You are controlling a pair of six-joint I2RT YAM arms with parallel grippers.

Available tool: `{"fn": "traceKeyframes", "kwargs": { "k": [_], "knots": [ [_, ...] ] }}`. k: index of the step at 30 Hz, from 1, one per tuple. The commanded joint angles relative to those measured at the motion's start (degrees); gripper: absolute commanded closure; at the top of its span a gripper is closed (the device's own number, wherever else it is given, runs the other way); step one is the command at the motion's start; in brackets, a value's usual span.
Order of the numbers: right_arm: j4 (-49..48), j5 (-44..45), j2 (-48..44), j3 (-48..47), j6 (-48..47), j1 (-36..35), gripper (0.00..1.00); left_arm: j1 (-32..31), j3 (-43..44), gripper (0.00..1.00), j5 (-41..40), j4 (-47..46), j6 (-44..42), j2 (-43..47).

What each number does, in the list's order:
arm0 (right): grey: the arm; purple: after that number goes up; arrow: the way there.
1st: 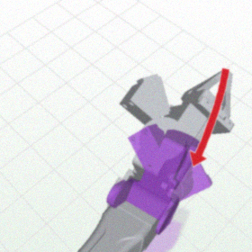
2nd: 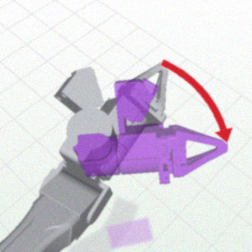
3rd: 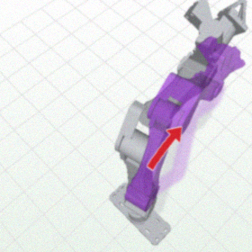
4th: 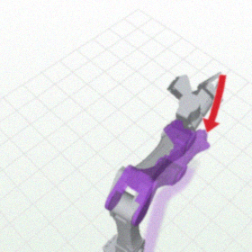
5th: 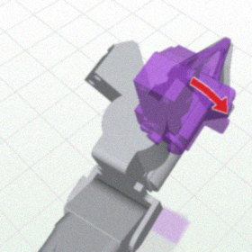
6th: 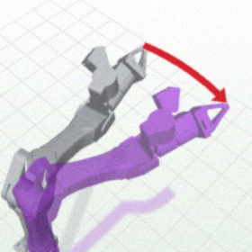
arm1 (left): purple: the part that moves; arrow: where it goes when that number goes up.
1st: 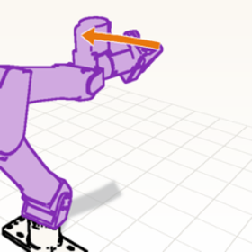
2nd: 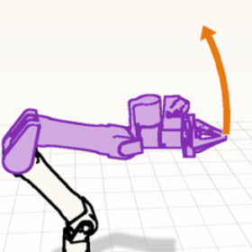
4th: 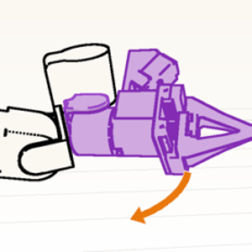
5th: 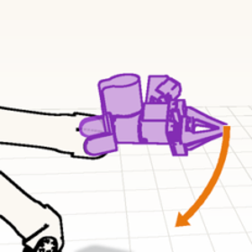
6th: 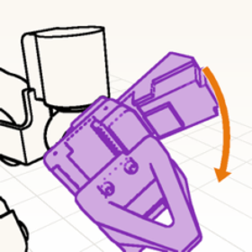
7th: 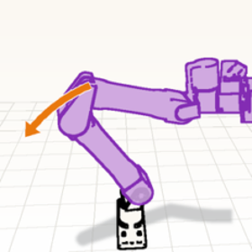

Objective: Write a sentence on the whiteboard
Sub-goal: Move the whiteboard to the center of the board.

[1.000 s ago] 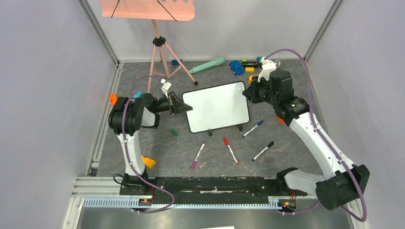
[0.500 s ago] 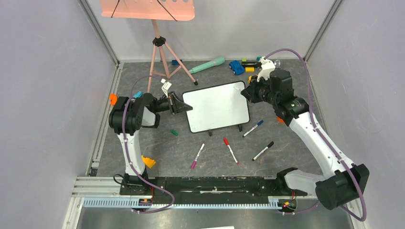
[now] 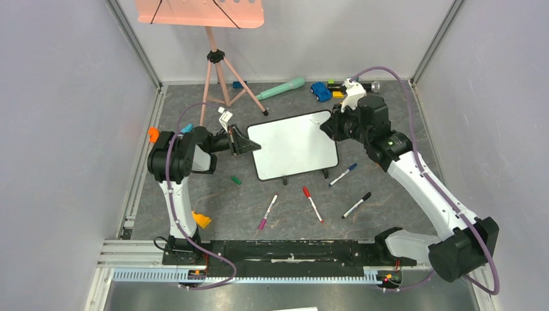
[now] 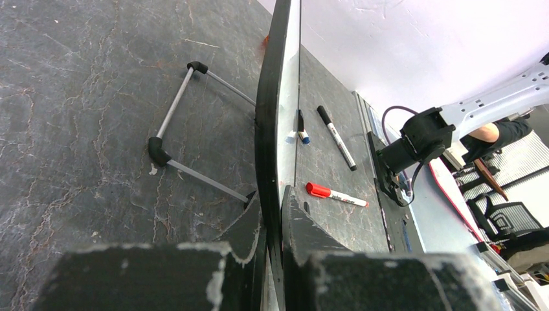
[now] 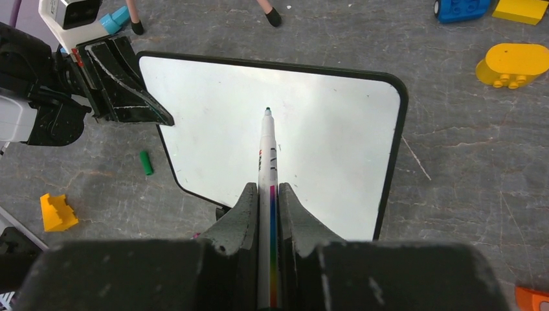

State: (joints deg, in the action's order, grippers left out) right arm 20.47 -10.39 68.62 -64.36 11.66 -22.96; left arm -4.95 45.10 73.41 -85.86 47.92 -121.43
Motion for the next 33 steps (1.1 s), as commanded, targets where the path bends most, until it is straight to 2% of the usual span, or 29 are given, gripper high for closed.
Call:
{"fn": "traceKeyframes", "kwargs": {
  "k": [1,6,14,25,29,33],
  "knots": [
    [-2.5,4.1,1.7,-2.3,1.1,-3.0,1.00,0.4,-0.8,0.98,0.1,-3.4,-12.4,-3.8],
    [-3.6,9.9,2.8,-2.3,-2.3,-8.1,1.00,0.6,-0.7,0.98,0.0,-3.3,-12.3,-4.1],
    [-5.3,12.5,8.0,-6.6,-10.2,-16.7,1.00,0.8,-1.1,0.98,-1.0,-3.3,-12.3,-4.1],
    [-2.7,13.0,17.6,-16.9,-13.3,-21.2,1.00,1.5,-2.9,0.97,-4.2,-3.4,-12.8,-2.9],
    [-1.8,12.7,19.8,-19.3,-13.4,-22.2,1.00,1.3,-3.1,0.78,-3.8,-3.3,-13.0,-1.3],
    [-2.5,13.2,19.3,-18.2,-12.2,-22.3,1.00,0.5,-3.0,0.65,-2.6,-3.3,-13.3,-0.2]
  ]
}}
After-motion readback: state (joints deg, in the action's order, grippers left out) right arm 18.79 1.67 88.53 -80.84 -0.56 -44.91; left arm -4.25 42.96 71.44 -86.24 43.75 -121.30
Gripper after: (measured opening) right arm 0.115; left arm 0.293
